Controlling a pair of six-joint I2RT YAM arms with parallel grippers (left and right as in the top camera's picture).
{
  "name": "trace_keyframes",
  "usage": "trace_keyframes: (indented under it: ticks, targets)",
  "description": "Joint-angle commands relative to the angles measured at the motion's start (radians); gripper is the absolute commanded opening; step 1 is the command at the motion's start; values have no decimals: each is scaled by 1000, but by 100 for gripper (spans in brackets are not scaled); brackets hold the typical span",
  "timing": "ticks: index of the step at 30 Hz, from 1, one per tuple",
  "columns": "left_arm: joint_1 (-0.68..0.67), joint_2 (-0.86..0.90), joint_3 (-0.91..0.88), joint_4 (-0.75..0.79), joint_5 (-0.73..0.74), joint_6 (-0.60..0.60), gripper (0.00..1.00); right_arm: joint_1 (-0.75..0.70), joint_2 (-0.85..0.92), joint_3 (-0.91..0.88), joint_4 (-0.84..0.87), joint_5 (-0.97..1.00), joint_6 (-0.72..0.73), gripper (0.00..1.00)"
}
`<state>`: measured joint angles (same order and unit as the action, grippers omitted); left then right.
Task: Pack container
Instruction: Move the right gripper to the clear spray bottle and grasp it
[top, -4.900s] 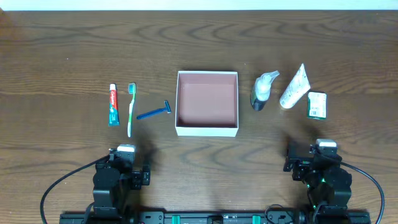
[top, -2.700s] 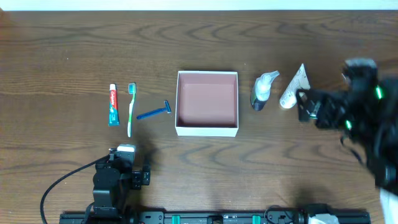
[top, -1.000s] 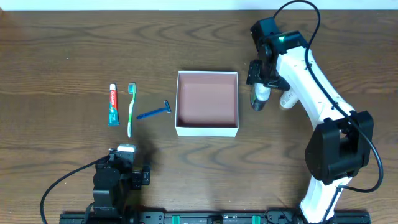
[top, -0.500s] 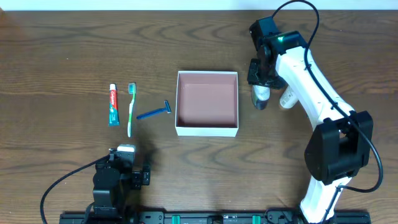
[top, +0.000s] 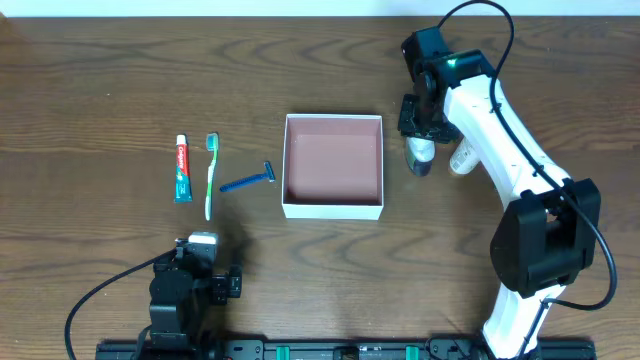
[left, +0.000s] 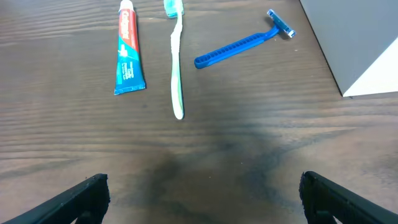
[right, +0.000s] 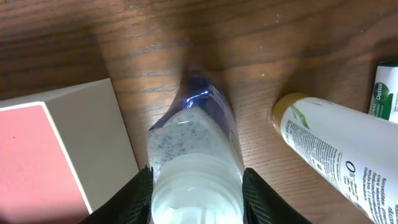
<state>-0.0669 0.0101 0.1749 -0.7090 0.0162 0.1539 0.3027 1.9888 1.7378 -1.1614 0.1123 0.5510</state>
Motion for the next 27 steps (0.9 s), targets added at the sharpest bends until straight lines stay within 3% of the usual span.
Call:
trace_keyframes:
  ticks: [1, 4, 8, 21, 27]
  targets:
    - [5, -6, -16, -3, 2, -10, 98, -8, -33, -6, -3, 42, -10, 46]
    - [5, -6, -16, -3, 2, -10, 98, -8, -33, -6, -5, 42, -10, 59]
    - [5, -6, -16, -3, 2, -10, 98, -8, -33, -6, -7, 42, -10, 66]
    - [5, -6, -16, -3, 2, -10, 98, -8, -32, -43, 7, 76, -10, 63]
    - [5, -6, -16, -3, 2, -10, 98, -10, -33, -53, 25, 76, -10, 47]
